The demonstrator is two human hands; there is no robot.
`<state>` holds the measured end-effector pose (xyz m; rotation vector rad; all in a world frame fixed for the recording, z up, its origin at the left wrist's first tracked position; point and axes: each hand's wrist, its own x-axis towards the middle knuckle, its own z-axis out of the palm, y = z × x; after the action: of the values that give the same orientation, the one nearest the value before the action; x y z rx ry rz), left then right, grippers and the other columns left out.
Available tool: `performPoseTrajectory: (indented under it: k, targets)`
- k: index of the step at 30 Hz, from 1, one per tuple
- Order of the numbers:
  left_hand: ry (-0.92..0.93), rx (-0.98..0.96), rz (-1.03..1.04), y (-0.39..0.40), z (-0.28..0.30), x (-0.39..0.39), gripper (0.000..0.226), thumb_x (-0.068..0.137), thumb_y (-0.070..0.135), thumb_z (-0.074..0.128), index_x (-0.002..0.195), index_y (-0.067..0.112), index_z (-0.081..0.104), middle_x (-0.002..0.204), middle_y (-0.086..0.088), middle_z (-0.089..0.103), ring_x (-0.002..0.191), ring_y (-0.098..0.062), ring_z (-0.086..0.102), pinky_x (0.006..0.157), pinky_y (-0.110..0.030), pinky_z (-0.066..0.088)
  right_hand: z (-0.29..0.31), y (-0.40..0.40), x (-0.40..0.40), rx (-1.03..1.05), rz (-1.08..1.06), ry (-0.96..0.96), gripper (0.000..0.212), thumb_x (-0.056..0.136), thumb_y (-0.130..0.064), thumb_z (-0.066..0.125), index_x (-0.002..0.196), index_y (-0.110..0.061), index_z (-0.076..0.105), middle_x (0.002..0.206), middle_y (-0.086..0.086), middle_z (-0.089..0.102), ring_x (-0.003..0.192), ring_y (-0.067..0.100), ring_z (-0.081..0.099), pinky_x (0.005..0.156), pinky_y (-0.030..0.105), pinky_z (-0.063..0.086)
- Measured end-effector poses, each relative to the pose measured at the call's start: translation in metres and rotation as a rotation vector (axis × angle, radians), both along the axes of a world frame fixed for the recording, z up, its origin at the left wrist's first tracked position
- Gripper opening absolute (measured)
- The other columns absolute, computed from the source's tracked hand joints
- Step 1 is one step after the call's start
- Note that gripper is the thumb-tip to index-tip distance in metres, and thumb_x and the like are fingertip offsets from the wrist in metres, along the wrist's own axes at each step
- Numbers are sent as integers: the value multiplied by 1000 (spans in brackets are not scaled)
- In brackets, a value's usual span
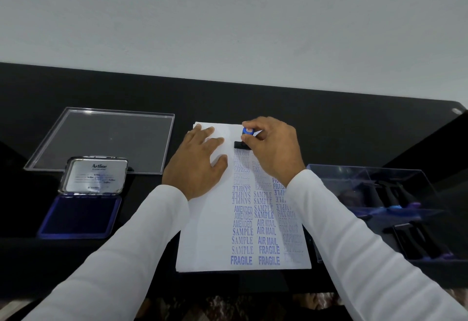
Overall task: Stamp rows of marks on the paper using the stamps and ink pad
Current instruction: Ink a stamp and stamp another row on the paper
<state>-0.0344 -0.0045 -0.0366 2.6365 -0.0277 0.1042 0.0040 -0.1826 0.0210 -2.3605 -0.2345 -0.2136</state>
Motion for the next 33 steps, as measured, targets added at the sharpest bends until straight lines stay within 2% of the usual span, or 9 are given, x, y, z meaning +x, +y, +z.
performPoseTrajectory:
  k: [3,6,8,12,16,22,33]
  targets:
    - [2,-9,0,0,1,-1,53,98,56,47,146,34,47,163,10,27,154,-18,11,120,-45,23,6,-5,1,188,-102,-37,14,88,-20,73,102,-23,73,99,-9,71,81,6,68,80,22,58]
    - [0,-14,5,-1,2,-2,52,98,56,47,146,34,47,163,11,26,154,-18,12,120,-46,24,6,-9,4,367,-224,22,12,86,-15,69,91,-27,70,86,-10,71,77,10,70,72,36,62]
    - [2,-11,5,0,2,-2,52,98,57,46,145,34,47,163,11,26,154,-17,11,120,-46,24,5,-10,5,434,-290,58,13,85,-17,67,85,-30,67,81,-10,71,76,13,71,70,41,62]
    - [6,-14,-1,0,1,-1,53,98,57,45,146,34,47,164,12,26,155,-17,9,120,-46,23,7,-13,3,556,-369,143,8,90,-15,64,89,-22,67,87,-3,68,79,20,71,64,36,63]
    - [1,-13,1,0,1,-1,53,98,57,46,146,34,46,164,11,26,155,-18,11,120,-47,24,9,-14,0,584,-391,174,8,92,-16,63,89,-22,68,87,-3,67,78,19,70,60,28,61]
    - [-3,-17,0,0,1,-1,53,98,57,45,145,33,48,163,11,27,154,-16,11,121,-48,28,8,-14,-1,580,-396,179,7,92,-17,63,90,-21,68,87,-2,67,77,19,70,61,29,62]
    - [15,-8,4,-1,4,-3,54,98,56,46,147,34,45,164,11,24,155,-18,10,121,-46,22,7,-15,-2,604,-393,181,7,93,-16,64,90,-20,68,88,-1,68,78,19,70,61,29,62]
